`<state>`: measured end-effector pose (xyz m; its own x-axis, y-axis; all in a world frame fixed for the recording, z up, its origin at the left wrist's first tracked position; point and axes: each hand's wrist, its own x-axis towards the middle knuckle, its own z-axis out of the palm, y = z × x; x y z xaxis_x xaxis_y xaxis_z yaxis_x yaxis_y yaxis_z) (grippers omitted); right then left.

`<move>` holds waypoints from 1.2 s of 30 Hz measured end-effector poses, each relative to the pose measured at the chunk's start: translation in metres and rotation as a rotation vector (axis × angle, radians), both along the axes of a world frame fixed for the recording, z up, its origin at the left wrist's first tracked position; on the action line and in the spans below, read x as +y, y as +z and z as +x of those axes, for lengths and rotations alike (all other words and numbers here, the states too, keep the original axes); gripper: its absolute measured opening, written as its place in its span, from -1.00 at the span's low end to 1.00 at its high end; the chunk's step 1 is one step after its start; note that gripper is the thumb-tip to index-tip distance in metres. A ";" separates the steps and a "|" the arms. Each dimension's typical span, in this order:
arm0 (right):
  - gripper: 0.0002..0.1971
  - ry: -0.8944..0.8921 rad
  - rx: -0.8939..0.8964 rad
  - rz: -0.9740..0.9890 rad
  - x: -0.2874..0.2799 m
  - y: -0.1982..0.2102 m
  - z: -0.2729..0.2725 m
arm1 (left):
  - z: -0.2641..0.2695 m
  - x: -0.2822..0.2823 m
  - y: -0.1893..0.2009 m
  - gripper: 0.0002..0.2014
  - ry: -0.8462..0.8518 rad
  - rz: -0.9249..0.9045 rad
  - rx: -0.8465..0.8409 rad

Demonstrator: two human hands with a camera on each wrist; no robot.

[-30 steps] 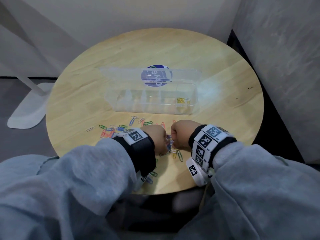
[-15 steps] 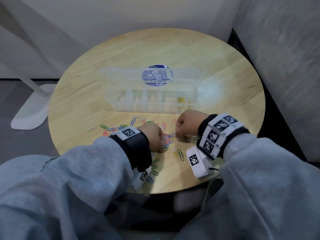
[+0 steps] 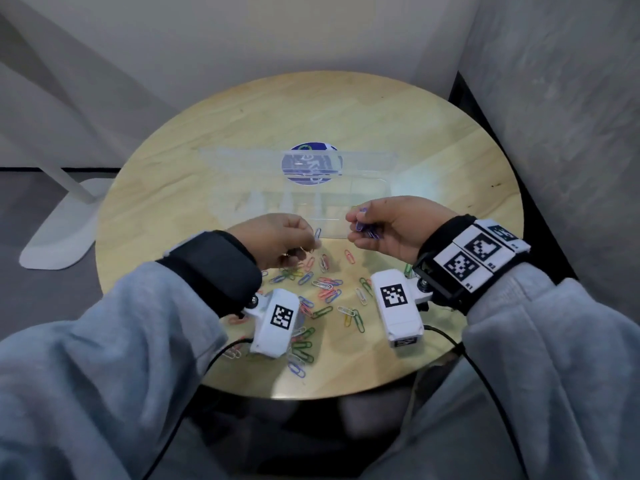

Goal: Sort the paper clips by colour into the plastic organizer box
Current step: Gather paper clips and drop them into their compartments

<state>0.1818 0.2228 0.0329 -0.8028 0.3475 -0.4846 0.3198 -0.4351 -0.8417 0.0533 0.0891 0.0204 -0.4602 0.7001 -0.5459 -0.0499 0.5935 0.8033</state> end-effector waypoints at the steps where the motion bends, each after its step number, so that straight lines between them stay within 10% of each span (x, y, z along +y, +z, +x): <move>1: -0.74 -0.043 0.010 -0.039 -0.001 0.001 -0.001 | -0.003 0.000 0.004 -0.71 0.055 0.042 -0.036; 17: -0.74 -0.308 0.120 -0.337 0.000 0.008 -0.041 | -0.019 0.004 0.010 -0.78 0.275 0.167 -0.153; 20: -0.47 -0.306 0.097 -0.257 -0.004 0.010 -0.044 | -0.023 0.014 0.013 -0.78 0.250 0.173 -0.131; 26: -0.80 -0.217 -0.063 0.007 0.001 0.017 -0.029 | -0.021 0.044 0.012 -0.81 0.212 0.189 -0.064; 36: -0.77 0.194 -0.397 0.490 0.008 0.013 0.000 | -0.012 0.062 -0.001 -0.63 0.023 0.152 0.274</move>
<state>0.1816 0.2308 0.0458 -0.6661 0.4700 -0.5791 0.6807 0.0655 -0.7297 0.0409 0.1509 0.0194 -0.5925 0.7518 -0.2894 0.1688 0.4671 0.8679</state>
